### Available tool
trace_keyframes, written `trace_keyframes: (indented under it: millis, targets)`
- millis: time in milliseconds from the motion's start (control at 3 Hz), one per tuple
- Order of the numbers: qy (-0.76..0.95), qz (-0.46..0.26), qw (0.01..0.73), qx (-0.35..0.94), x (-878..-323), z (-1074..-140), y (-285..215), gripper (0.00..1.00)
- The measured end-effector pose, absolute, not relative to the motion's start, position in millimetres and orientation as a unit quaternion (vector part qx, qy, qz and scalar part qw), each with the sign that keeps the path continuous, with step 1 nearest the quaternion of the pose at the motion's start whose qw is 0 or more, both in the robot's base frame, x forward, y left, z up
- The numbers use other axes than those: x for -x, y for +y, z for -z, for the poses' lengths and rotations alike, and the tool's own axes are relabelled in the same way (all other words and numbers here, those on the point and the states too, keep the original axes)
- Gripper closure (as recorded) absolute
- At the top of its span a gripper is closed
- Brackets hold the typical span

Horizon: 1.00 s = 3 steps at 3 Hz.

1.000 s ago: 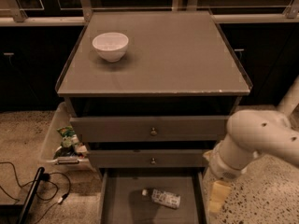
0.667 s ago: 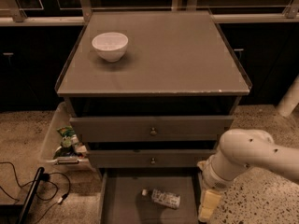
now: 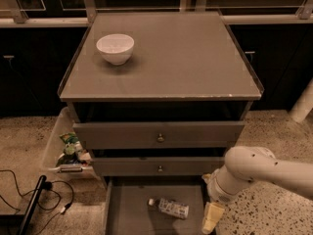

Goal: Pick blue plastic bottle from bottom drawer and place on counter

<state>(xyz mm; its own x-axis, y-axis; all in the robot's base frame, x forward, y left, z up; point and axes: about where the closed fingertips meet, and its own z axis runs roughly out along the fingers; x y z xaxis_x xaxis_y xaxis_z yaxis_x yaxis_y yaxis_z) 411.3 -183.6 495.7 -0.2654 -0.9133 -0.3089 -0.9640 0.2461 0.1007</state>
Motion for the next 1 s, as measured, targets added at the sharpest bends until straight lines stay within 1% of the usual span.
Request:
trace_keyframes:
  millis: [333, 667, 1000]
  targets:
    - [0.792, -0.159, 0.095, 0.582, -419.0, -462.9, -180.5, 0.00]
    - [0.793, -0.192, 0.151, 0.558, -435.9, -404.1, -169.9, 0.00]
    - [0.783, -0.202, 0.242, 0.537, -455.9, -355.8, -165.9, 0.00]
